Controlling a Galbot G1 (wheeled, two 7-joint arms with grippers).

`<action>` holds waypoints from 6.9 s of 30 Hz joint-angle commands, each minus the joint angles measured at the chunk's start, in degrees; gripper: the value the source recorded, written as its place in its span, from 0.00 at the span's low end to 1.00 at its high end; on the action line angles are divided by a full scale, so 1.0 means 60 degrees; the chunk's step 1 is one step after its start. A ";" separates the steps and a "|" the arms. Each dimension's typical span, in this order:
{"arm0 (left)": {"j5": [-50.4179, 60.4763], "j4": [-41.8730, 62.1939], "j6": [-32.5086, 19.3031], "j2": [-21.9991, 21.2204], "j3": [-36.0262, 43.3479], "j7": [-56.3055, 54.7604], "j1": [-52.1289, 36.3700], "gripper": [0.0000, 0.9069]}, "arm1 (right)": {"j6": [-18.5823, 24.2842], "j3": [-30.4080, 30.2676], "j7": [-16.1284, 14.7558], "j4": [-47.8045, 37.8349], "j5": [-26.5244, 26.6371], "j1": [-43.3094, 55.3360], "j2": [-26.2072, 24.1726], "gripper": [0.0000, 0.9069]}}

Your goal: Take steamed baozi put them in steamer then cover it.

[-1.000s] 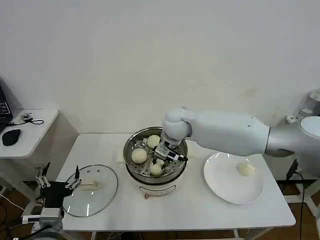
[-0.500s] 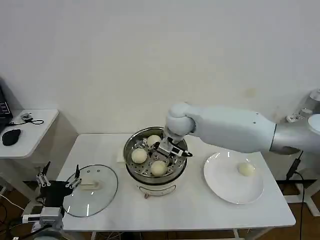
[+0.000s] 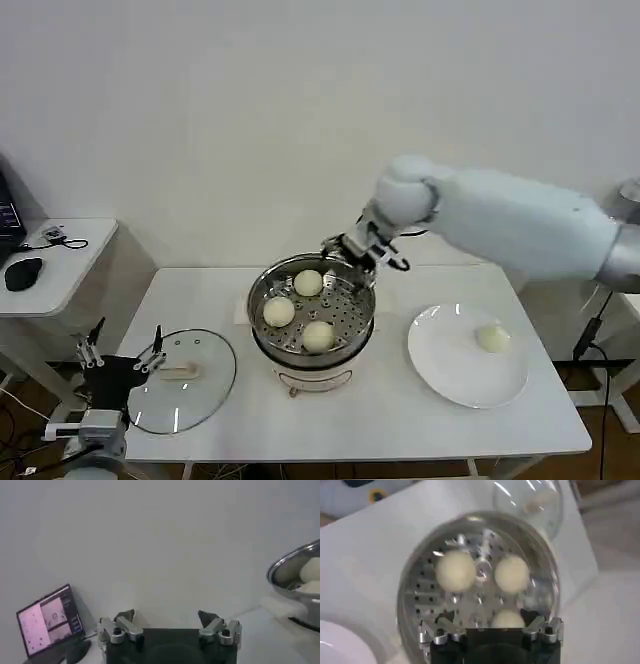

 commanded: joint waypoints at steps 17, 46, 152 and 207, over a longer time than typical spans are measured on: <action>-0.0079 -0.0033 -0.0015 0.0265 0.0161 0.0041 -0.0159 1.00 | -0.0658 0.1792 0.0262 -0.0820 -0.1906 -0.3708 -0.5430 1.00; -0.0043 0.0067 -0.0024 0.0208 -0.0062 0.0030 -0.0002 1.00 | -0.0212 0.4571 0.0670 -0.5037 -0.2893 -0.6620 -0.1990 1.00; -0.0068 0.0057 0.0060 0.0292 -0.0268 -0.0012 -0.0204 1.00 | -0.5984 -0.1013 0.3307 -0.1000 0.4293 -0.1086 0.1427 1.00; 1.1187 0.4163 -0.3867 0.1246 0.0667 0.0143 0.0031 1.00 | 0.2219 2.0757 0.8287 0.4468 0.1424 -2.0075 0.3563 1.00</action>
